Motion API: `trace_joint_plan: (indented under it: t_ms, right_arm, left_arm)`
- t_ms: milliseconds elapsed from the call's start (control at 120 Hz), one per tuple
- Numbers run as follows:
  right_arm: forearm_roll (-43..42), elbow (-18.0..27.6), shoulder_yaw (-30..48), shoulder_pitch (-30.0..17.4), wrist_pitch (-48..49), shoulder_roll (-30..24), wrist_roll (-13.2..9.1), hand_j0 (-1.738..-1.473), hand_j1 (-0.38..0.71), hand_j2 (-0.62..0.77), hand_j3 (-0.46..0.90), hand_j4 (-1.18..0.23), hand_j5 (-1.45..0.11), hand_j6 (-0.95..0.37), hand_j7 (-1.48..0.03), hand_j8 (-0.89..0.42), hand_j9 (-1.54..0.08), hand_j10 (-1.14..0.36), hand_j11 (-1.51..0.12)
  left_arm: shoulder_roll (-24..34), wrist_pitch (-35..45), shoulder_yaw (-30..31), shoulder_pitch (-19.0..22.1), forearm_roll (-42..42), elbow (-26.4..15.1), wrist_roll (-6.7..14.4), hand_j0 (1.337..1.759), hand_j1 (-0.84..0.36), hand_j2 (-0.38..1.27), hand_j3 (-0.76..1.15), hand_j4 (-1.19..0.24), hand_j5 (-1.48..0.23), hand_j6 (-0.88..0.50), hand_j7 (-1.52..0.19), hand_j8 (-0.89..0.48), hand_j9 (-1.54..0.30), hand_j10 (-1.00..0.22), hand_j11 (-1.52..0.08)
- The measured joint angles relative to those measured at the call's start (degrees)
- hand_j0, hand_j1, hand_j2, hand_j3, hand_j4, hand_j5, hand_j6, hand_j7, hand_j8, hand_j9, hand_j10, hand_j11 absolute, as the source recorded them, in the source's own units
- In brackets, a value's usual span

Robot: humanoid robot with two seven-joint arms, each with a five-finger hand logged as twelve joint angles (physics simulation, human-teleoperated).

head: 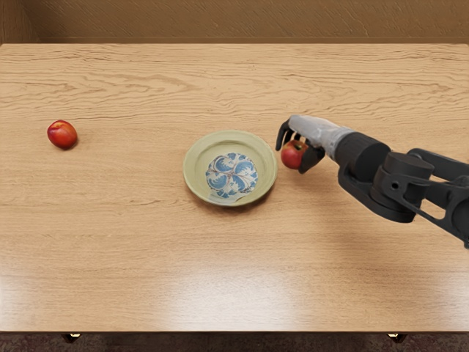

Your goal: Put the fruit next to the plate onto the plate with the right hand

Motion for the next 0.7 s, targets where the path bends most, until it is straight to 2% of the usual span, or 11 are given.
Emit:
trace_joint_plan:
  t_ms: [283, 467, 700]
  right_arm:
    - [0.0, -0.83, 0.43, 1.38, 0.03, 5.5, 0.0, -1.658, 0.27, 0.28, 0.0, -0.62, -0.85, -0.48, -0.83, -0.42, -0.85, -0.62, -0.85]
    - [-0.14, -4.79, 0.43, 2.0, 0.09, 10.82, 0.0, -1.658, 0.29, 0.31, 0.0, -0.61, -0.86, -0.47, -0.82, -0.41, -0.85, -0.61, -0.85]
    - [-0.46, -9.5, 0.41, 2.71, 0.0, 15.39, -0.01, -1.658, 0.28, 0.29, 0.0, -0.62, -0.84, -0.47, -0.82, -0.43, -0.84, -0.62, -0.84]
  left_arm:
    - [0.0, 0.0, 0.0, 0.0, 0.0, 0.0, 0.0, 1.658, 0.35, 0.0, 0.0, 0.0, 0.0, 0.0, 0.0, 0.0, 0.0, 0.0, 0.0]
    - [0.0, -0.02, 0.01, 0.0, 0.0, 0.0, 0.0, 1.658, 0.35, 0.0, 0.0, 0.0, 0.0, 0.0, 0.0, 0.0, 0.0, 0.0, 0.0]
    - [0.0, -0.03, 0.0, 0.0, 0.0, 0.0, 0.0, 1.658, 0.35, 0.0, 0.0, 0.0, 0.0, 0.0, 0.0, 0.0, 0.0, 0.0, 0.0]
